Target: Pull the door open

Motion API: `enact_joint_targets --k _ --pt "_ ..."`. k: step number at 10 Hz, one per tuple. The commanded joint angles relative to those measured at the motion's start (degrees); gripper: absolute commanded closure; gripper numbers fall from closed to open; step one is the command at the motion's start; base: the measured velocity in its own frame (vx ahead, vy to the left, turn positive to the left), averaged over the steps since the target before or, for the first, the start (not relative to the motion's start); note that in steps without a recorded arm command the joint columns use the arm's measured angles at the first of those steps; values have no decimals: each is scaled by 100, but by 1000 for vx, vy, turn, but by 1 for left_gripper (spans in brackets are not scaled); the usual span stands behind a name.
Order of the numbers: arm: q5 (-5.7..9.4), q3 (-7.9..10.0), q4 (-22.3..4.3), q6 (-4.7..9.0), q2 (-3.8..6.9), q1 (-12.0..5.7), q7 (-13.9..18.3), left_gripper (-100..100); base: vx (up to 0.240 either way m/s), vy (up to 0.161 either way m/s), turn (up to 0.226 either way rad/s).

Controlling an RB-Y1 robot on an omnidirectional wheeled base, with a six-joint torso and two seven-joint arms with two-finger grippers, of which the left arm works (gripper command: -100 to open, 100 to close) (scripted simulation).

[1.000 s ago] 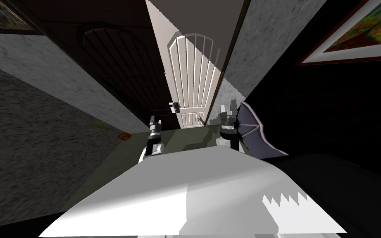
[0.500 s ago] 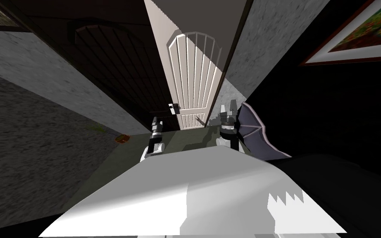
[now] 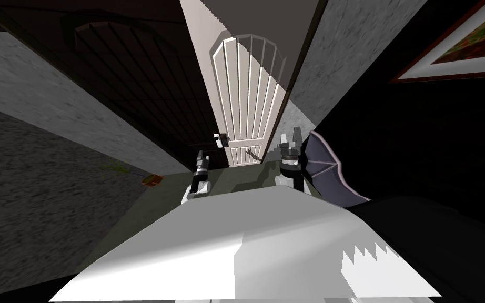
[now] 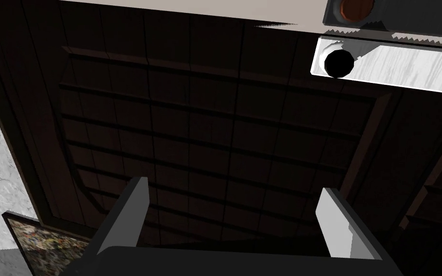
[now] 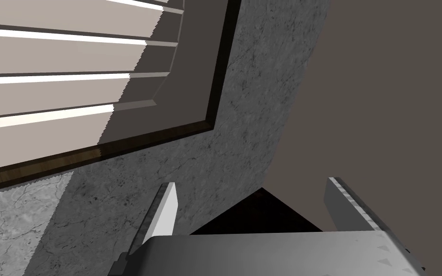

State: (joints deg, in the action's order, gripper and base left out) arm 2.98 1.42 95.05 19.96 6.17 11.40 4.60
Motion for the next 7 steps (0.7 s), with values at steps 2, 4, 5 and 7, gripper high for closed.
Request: enact_joint_targets --k 2,4,5,7 --pt "0 19 -376 -52 31 -153 0 -100 114 21 -31" --pt "-4 32 -658 -109 42 -277 -6 -100 135 39 -28" --pt "-5 36 -743 -127 45 -315 -8 -100 151 45 -27" --pt "-7 43 -913 -161 50 -391 -12 -100 111 16 -19"
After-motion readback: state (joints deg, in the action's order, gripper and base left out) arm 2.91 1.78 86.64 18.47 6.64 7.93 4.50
